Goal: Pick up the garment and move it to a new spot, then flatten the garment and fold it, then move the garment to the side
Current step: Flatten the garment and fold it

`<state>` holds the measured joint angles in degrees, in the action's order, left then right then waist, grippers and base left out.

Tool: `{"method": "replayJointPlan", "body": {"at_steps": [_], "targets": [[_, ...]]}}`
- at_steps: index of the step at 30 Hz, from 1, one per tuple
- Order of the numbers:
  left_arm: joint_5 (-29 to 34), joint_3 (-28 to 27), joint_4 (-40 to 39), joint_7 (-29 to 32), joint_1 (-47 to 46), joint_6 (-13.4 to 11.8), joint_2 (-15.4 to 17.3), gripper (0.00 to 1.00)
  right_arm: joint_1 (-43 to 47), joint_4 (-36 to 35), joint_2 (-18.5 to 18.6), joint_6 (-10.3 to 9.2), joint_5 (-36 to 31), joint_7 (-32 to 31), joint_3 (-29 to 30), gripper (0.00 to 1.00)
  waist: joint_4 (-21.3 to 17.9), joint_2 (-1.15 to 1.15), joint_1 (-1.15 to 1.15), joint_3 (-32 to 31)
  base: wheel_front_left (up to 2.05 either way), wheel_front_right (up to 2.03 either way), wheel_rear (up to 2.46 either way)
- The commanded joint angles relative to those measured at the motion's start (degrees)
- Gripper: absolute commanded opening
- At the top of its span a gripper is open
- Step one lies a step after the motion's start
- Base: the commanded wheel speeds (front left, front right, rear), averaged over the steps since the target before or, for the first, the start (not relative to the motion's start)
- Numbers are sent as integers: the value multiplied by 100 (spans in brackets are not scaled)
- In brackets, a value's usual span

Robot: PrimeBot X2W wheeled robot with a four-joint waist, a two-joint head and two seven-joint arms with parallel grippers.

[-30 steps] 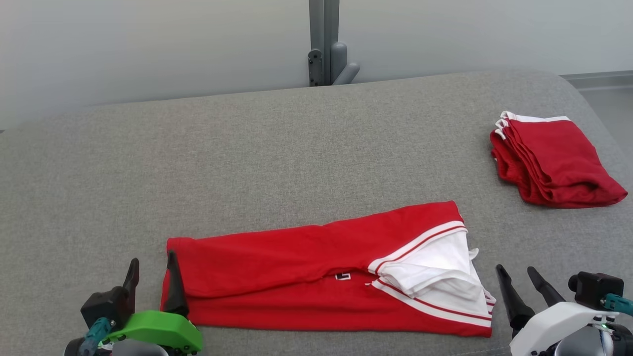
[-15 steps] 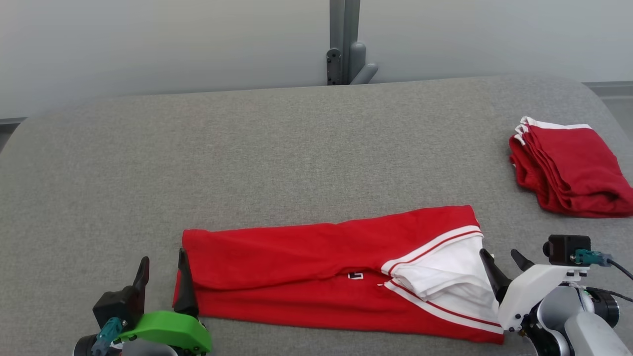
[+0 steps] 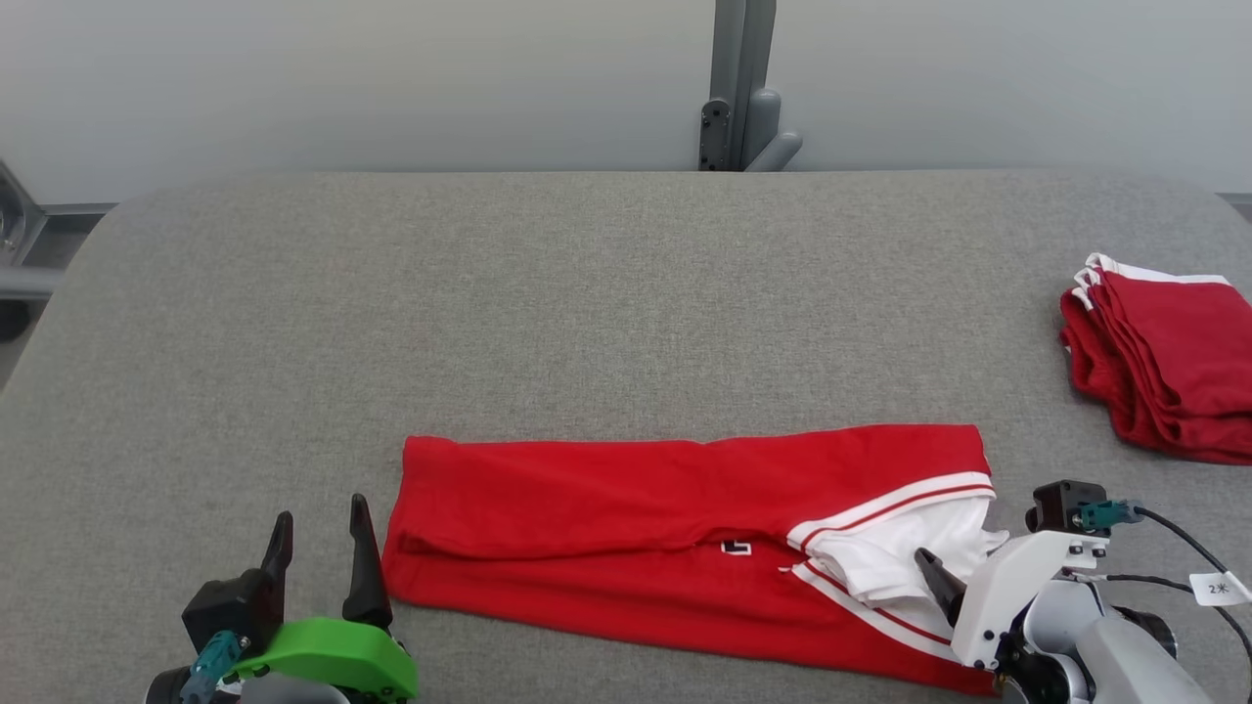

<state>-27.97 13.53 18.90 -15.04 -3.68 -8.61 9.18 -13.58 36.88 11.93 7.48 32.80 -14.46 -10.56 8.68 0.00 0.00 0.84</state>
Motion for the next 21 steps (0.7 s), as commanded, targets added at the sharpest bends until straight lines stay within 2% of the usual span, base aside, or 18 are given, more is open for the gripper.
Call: {"method": "replayJointPlan", "body": {"at_steps": [1, 10, 11, 12, 13, 14, 16, 17, 18, 21], "targets": [[59, -20, 12, -12, 93, 15, -20, 100, -54, 131, -63, 0, 60, -17, -82, 100, 10, 0, 0, -8, 0, 0, 0], [127, -63, 31, -12, 125, 63, -44, 100, -398, 824, -232, 1, -223, 32, -631, 100, 16, 0, 0, -39, 0, 0, 0], [131, -63, 33, -12, 132, 66, -47, 100, -440, 934, -254, 1, -297, 47, -662, 81, 17, 0, 0, -44, 0, 0, 0], [140, -63, 37, -12, 139, 70, -51, 100, -474, 1043, -280, 1, -362, 68, -683, 48, 20, 0, 0, -48, 0, 0, 0], [140, -64, 42, -12, 142, 74, -53, 100, -510, 1156, -308, 1, -404, 73, -693, 35, 21, 0, 0, -54, 0, 0, 0], [148, -67, 43, -12, 143, 77, -55, 100, -541, 1267, -324, 0, -433, 101, -691, 29, 21, 0, 0, -58, 0, 0, 0], [160, -73, 47, -12, 140, 83, -52, 100, -618, 1466, -327, -7, -498, 191, -625, 9, 20, 0, 0, -64, 0, 0, 0], [166, -76, 49, -12, 143, 84, -50, 100, -655, 1553, -316, -9, -523, 245, -591, 3, 17, 0, 0, -66, 0, 0, 0], [168, -84, 47, -12, 148, 86, -49, 100, -695, 1625, -305, -11, -541, 291, -570, 0, 12, 0, 0, -68, 0, 0, 0], [176, -111, 38, -13, 178, 82, -38, 100, -781, 1736, -298, -13, -533, 450, -566, 0, -27, 0, 0, -72, 0, 0, 0]]}}
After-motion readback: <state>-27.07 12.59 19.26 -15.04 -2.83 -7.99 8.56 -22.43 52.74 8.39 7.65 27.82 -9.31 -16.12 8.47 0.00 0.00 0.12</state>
